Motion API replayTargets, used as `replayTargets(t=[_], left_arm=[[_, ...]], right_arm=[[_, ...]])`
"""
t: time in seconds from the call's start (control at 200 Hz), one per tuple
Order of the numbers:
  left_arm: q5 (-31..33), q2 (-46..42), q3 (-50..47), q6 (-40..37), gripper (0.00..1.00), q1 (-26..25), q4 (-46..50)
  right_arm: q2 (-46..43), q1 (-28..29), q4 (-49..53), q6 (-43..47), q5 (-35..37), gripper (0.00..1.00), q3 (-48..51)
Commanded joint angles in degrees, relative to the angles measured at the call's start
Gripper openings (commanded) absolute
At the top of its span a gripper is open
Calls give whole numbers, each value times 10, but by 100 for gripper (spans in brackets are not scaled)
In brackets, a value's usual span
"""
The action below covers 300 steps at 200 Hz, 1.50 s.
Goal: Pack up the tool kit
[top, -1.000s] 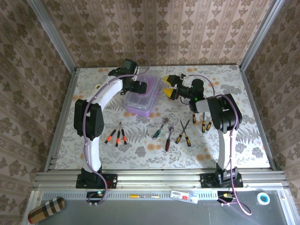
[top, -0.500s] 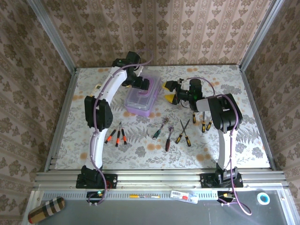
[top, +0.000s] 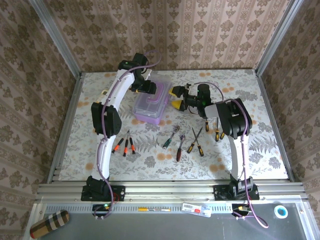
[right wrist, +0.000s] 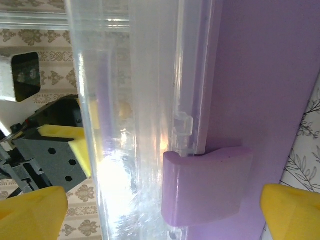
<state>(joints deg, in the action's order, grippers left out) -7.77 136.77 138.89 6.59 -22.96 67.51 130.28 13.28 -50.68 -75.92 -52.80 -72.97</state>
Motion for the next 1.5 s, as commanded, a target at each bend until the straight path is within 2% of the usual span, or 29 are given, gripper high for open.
replayTargets(t=[0.0,0.34,0.5,0.62,0.765,0.935,1.14,1.495], left_arm=[[2,3,-51,-12,69,-4,9],[33,-10,-107,-20,68,-23,-18],[30,-29,-153,-21,68,-24,-46],[22,-36,-174,-22,68,-26,-63],[39,-33,-184,-24,68,-29,-60],[61,-48,-238,-27,68,-29,-78],[87,-60,-289,-29,68,-27,-93],[123,-59,-308,-20,68,-18,-88]], right_arm=[[23,7,-54,-36,-6,100,-25],[67,24,-123,-99,15,100,-45],[67,24,-106,-95,30,100,-41],[84,34,-89,-101,20,100,-82],[124,39,-254,-228,30,99,-105],[70,37,-257,-196,34,99,-72],[22,29,-261,-196,33,100,-85],[-43,14,-265,-196,51,100,-73]])
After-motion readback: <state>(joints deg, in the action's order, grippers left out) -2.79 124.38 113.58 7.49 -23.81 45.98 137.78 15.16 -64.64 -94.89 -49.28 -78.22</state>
